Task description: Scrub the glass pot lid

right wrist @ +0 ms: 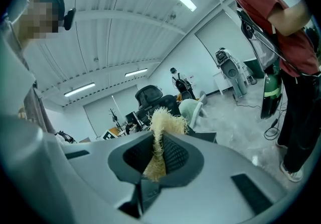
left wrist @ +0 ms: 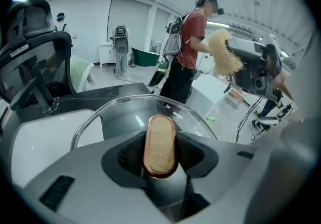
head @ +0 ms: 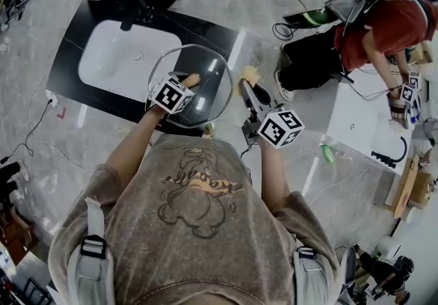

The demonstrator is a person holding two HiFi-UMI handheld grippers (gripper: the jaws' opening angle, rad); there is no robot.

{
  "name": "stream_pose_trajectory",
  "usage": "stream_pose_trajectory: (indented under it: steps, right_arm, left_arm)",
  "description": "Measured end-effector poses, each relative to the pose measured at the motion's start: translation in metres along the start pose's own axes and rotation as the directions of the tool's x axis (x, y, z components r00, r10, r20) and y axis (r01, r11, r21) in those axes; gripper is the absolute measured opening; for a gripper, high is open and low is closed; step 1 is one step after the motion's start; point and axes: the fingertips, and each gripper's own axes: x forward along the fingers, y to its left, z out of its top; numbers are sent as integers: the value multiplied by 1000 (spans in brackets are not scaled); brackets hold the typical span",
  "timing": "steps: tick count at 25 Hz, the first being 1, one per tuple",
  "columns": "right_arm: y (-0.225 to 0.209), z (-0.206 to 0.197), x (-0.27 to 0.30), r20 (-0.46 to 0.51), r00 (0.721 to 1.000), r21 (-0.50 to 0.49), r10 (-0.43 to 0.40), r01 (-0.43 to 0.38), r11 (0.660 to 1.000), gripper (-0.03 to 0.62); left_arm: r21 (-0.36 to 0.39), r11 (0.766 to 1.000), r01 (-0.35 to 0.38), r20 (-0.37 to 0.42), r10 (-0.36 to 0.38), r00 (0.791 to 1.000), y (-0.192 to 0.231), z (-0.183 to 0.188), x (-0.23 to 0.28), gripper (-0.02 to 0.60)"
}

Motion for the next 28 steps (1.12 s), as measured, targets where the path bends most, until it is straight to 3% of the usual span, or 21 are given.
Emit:
stream_pose_trajectory:
  steps: [7,16,21,24,26,27,28]
  right_arm:
    - [-1,-6,4,-13,1000,10,6,-5,1000,41]
    - [-3,-12,5,-28,1000,17,9,-8,1000,41]
    - [-1,-17,10,-42,999,17,15,-15,1000,41]
    - [0,-20,13,-51,998,15,21,-20,1000,41]
    - [1,-21,15,-54,998,13,24,-23,1000,41]
    - [2,-22,16,-56,998,10,26,-25,1000,41]
    - [3,-22,17,-58,998,6,27,-27,1000,41]
  left_arm:
    - [-1,1000,-9,-52,9,999,2,-15,15,181]
    - [3,1000,-12,-59,12,998,0,-15,20,183]
    - [73,996,-47,-62,52,997,2,-15,21,183]
    - [88,994,-63,-13,65,998,1,-6,7,183]
    - [54,997,-51,60,47,997,-1,8,-9,182]
    - [31,999,-38,104,34,994,-3,17,-19,169]
    - [12,1000,-27,151,25,988,-4,26,-30,117]
